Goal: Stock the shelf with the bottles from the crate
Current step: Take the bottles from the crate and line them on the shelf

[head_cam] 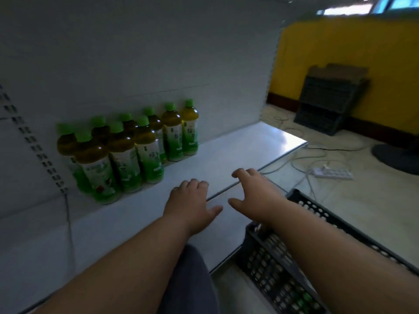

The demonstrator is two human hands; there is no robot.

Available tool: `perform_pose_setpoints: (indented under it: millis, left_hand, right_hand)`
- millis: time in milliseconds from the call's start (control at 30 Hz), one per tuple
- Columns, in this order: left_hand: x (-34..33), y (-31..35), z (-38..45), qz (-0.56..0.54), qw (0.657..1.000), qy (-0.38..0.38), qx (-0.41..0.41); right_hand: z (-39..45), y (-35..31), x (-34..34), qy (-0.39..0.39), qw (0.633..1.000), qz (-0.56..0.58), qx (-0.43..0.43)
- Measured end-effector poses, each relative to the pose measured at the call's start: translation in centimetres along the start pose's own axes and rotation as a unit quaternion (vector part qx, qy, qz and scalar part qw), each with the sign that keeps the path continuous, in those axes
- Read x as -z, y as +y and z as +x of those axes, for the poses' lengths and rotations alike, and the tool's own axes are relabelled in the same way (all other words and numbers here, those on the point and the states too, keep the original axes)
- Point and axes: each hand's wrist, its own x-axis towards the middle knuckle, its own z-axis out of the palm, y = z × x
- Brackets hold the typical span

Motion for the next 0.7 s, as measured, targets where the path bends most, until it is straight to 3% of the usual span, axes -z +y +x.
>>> perform_pose_setpoints:
  millis: [133,300,533,700]
  left_hand:
    - [-0.7,7.2,1.2,-0.003,0.992,-0.001,-0.130]
    - [-4.7,15.9,1.2,-0.037,0.976,-0.046,-0.210]
    - [-16.4,23.7,2.6,-0.023,0.947,-0.143,-0.286]
    - [-24.7,25.8,3.3,0.017,0.937,-0.186,-0.295]
  right_hand:
    - [-6.1,7.0,2.6,-0.016,0.993,-0.025,-0.118]
    - [-12.5,14.7,2.6,-0.027,0.965,-0.015,-0.261]
    - [-17.0,25.4,-5.9,-0.060,0.912,0.063,-0.402]
    - [-16.5,31.4,-13.2,-0.081,0.886,0.125,-0.440]
